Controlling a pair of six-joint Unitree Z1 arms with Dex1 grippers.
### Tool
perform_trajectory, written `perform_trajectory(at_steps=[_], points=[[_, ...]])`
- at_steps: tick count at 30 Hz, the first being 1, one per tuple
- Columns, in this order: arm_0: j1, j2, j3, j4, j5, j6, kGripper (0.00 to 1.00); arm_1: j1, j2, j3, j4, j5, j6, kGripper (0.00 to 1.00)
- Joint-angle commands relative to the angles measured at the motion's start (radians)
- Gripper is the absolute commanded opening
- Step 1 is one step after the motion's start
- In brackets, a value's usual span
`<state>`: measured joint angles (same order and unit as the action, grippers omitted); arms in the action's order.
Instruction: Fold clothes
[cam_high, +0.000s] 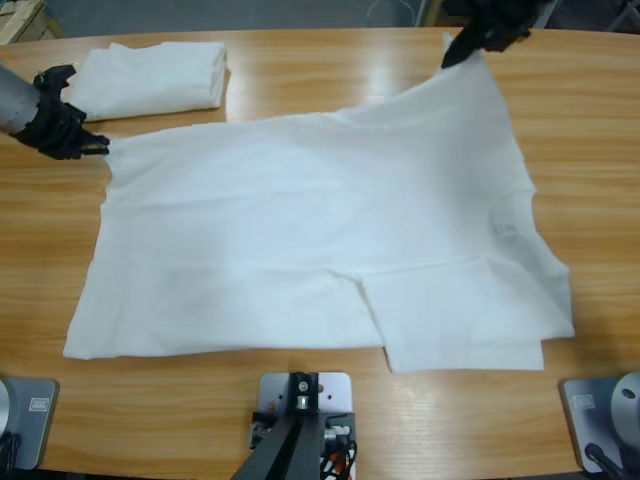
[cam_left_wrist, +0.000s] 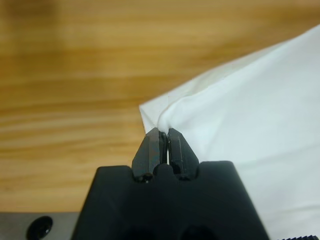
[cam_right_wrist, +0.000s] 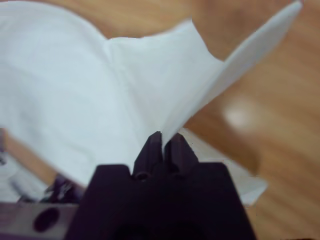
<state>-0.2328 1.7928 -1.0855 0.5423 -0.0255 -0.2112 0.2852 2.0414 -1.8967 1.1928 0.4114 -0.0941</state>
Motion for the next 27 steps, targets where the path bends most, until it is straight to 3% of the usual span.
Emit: perform_trajectory(at_steps=[1, 6, 11, 19, 27], points=[[-0.026, -0.228, 0.152, 0.068, -0.021, -0.028, 0.0, 0.032, -0.276, 0.384, -0.01, 0.03, 0.053, 0.0], [-0.049, -0.375, 0.234, 0.125, -0.041, -0.034, 0.0, 0.032, -0.364, 0.57, -0.034, 0.033, 0.072, 0.0], [-0.145, -0.435, 0.256, 0.157, -0.077, -0.15, 0.0, 0.032, -0.389, 0.661, -0.038, 0.035, 0.097, 0.0], [-0.182, -0.431, 0.272, 0.223, -0.1, -0.223, 0.0, 0.031, -0.377, 0.743, -0.033, 0.03, 0.117, 0.0], [-0.165, -0.364, 0.19, 0.369, -0.061, -0.228, 0.0, 0.031, -0.361, 0.793, -0.052, 0.03, 0.125, 0.0]])
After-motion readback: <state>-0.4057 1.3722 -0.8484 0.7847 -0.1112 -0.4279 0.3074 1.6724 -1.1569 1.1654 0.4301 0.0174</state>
